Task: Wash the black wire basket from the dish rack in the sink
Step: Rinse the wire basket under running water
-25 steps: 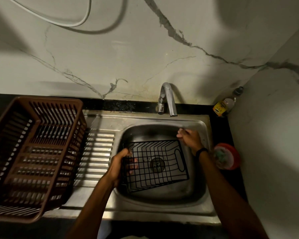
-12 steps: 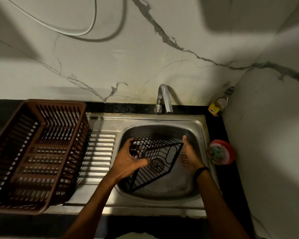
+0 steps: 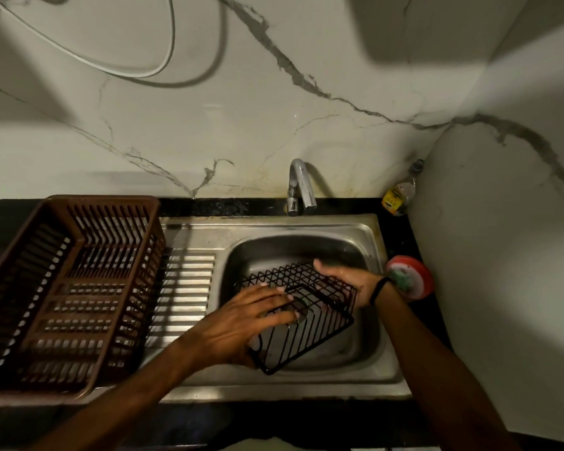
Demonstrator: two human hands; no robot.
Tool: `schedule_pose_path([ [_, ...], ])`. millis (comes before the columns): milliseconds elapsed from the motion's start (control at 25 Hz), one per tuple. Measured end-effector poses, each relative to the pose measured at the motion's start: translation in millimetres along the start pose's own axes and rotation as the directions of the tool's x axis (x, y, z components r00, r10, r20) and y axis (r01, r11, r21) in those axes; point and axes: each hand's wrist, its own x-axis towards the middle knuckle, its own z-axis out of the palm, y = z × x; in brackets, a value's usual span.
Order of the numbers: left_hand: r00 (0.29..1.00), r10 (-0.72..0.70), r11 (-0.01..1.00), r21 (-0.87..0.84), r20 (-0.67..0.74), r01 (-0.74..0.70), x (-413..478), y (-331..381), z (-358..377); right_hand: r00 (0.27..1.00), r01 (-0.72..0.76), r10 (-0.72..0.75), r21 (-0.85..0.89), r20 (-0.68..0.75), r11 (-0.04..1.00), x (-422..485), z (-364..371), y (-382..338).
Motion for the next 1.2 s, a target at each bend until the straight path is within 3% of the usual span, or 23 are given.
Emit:
schedule_pose_path([
  [80, 0.997, 0.021, 0.985, 0.175, -0.07, -0.008, -5, -3, 7, 0.999, 0.024, -0.028, -0.106, -0.031, 0.994, -4, 1, 2],
  [160, 0.98, -0.134, 0.966, 0.203, -0.149, 0.163, -11, 3, 16, 0.993, 0.059, -0.066, -0.081, -0.094, 0.995, -10, 1, 6],
  [200, 0.937, -0.289, 0.943, 0.112, -0.197, 0.314, -14, 6, 21, 0.989, 0.091, -0.098, -0.066, -0.111, 0.994, -15, 2, 7],
  [280, 0.768, -0.608, 0.785, -0.299, -0.201, 0.543, -23, 5, 38, 0.98, 0.149, -0.151, -0.024, -0.133, 0.989, -25, 4, 11],
  [360, 0.674, -0.735, 0.477, -0.763, -0.074, 0.436, -27, 0, 49, 0.97, 0.176, -0.17, 0.023, -0.174, 0.984, -34, 9, 12],
  [400, 0.644, -0.763, 0.21, -0.925, 0.047, 0.317, -25, 0, 47, 0.964, 0.191, -0.179, 0.043, -0.197, 0.981, -38, 13, 12],
  [440, 0.621, -0.762, -0.065, -0.976, 0.181, 0.206, -21, 4, 38, 0.954, 0.222, -0.207, 0.048, -0.215, 0.974, -40, 17, 13],
  [480, 0.57, -0.764, -0.267, -0.952, 0.303, 0.149, -17, 7, 30, 0.944, 0.249, -0.23, 0.05, -0.235, 0.967, -47, 25, 11],
  [520, 0.511, -0.771, -0.386, -0.917, 0.38, 0.1, -14, 7, 22, 0.925, 0.298, -0.277, 0.044, -0.261, 0.954, -50, 31, 10],
  [600, 0.453, -0.734, -0.495, -0.856, 0.505, 0.153, -7, -1, 13, 0.886, 0.37, -0.352, 0.003, -0.3, 0.929, -59, 41, 7],
  [680, 0.463, -0.692, -0.486, -0.832, 0.554, 0.269, -4, -13, 11, 0.863, 0.407, -0.385, -0.001, -0.327, 0.913, -66, 52, 6],
  [760, 0.482, -0.719, -0.365, -0.862, 0.501, 0.351, -1, -22, 19, 0.854, 0.402, -0.374, 0.002, -0.361, 0.916, -72, 60, 8],
  [960, 0.403, -0.877, -0.142, -0.941, 0.264, 0.308, 3, -13, 8, 0.848, 0.423, -0.393, 0.008, -0.355, 0.906, -59, 67, 28],
  [1200, 0.459, -0.837, -0.14, -0.928, 0.297, 0.346, -7, -16, 13, 0.837, 0.442, -0.382, 0.075, -0.391, 0.894, -51, 80, 46],
])
